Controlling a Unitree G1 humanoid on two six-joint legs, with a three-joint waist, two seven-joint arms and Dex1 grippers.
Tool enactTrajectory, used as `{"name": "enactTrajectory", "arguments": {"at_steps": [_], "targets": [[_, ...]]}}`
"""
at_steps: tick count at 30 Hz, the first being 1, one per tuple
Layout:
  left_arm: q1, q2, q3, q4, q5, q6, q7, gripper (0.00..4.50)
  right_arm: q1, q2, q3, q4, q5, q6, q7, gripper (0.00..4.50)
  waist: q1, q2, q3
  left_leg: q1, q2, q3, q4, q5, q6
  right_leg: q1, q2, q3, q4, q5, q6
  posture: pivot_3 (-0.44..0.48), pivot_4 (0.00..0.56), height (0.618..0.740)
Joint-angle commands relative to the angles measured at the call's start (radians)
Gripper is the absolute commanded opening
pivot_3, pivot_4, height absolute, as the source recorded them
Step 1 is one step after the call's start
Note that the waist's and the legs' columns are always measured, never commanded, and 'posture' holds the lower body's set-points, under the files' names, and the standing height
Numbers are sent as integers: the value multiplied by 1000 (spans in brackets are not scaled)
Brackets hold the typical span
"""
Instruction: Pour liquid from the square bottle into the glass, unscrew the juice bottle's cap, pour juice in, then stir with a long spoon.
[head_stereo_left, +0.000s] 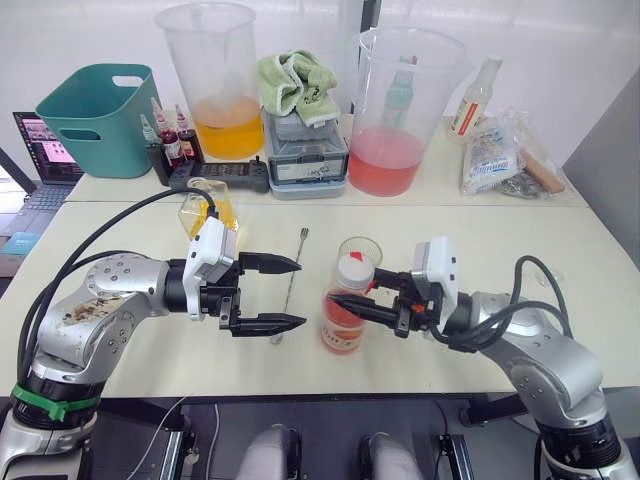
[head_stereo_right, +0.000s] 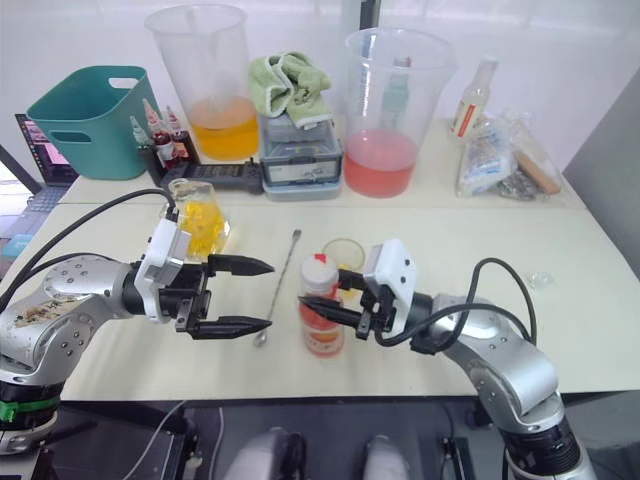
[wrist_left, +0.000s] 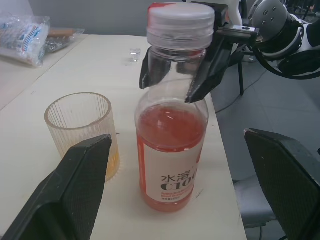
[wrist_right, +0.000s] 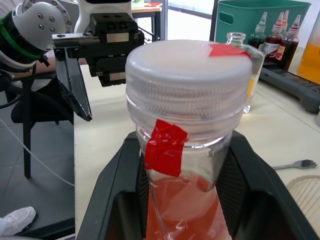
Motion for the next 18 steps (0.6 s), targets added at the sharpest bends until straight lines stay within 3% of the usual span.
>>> {"name": "enactTrajectory", "arguments": {"at_steps": [1, 3, 5, 11, 15, 18], "targets": [[-2, 2, 21, -34, -12, -12, 5, 4500, 11, 6, 7, -14, -35, -51, -1, 1283, 0, 0, 0, 0, 0, 0, 0, 0, 0, 0, 0, 0, 0, 0, 0, 0, 150, 739], [-7, 2, 16, -31, -7, -16, 4, 4500, 28, 10, 1, -13, -7, -2, -23, 1283, 0, 0, 0, 0, 0, 0, 0, 0, 0, 0, 0, 0, 0, 0, 0, 0, 150, 739], [-8, 4, 16, -29, -3, -17, 5, 4500, 33, 7, -10, -12, 35, 41, -24, 2322, -1, -1, 0, 1, 0, 0, 0, 0, 0, 1, 0, 0, 0, 0, 0, 0, 150, 739], [-1, 0, 21, -41, -3, -16, 23, 4500, 14, -41, -69, 7, 92, 66, 31, 4401, 0, -1, 0, 1, 0, 0, 0, 0, 0, 0, 0, 0, 0, 0, 0, 0, 150, 739], [-31, -30, 29, -29, -12, -7, 76, 4500, -31, -108, -63, 75, 75, 29, 140, 4460, 1, -1, 0, 1, 0, 0, 0, 0, 0, 1, 0, 0, 0, 0, 0, 0, 150, 739], [-31, -30, 32, -34, -13, -5, 83, 4500, -127, -160, -40, 223, 60, -45, 344, 4460, -1, -1, 0, 1, 0, 0, 0, 0, 0, 1, 0, 0, 0, 0, 0, 0, 150, 739]]}}
